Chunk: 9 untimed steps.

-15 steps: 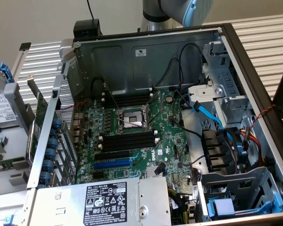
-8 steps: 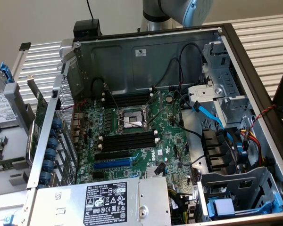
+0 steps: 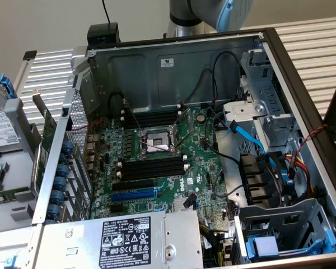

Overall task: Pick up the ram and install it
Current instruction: 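Pick up the ram and move it above insertion slot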

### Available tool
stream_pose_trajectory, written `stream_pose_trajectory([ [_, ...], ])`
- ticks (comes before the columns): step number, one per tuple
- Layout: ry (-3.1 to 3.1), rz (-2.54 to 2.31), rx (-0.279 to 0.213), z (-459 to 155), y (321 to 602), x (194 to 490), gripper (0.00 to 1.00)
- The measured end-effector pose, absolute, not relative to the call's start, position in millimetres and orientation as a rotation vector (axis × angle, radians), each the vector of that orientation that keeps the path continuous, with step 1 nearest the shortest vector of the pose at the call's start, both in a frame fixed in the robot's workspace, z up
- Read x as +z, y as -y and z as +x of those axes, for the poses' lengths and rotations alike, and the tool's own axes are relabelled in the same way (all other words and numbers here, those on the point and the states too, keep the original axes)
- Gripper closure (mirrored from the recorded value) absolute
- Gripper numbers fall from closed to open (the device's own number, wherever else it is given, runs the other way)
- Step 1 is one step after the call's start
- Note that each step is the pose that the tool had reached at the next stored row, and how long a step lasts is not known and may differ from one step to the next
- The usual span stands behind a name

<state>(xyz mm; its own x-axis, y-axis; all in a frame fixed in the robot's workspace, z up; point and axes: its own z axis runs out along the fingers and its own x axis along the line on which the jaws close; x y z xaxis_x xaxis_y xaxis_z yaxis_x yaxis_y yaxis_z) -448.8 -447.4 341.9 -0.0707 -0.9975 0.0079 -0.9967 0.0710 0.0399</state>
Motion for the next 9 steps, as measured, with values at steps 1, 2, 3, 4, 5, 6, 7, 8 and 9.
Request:
stream_pose_trajectory([
  [1, 2.276, 2.117, -0.037, -448.6, 447.1, 345.5, 0.88],
  [2, 2.277, 2.116, -0.036, -448.3, 446.9, 349.1, 0.88],
  [3, 2.278, 2.115, -0.036, -448.0, 446.6, 352.2, 0.88],
  [4, 2.279, 2.113, -0.036, -447.7, 446.3, 354.9, 0.88],
  [5, 2.280, 2.112, -0.036, -447.4, 446.1, 356.9, 0.88],
  [6, 2.281, 2.111, -0.036, -446.9, 445.8, 359.1, 0.88],
  [7, 2.282, 2.110, -0.036, -446.1, 445.7, 361.0, 0.88],
  [8, 2.283, 2.108, -0.035, -444.8, 445.6, 363.0, 0.88],
  [9, 2.284, 2.107, -0.035, -443.5, 445.6, 365.3, 0.88],
])
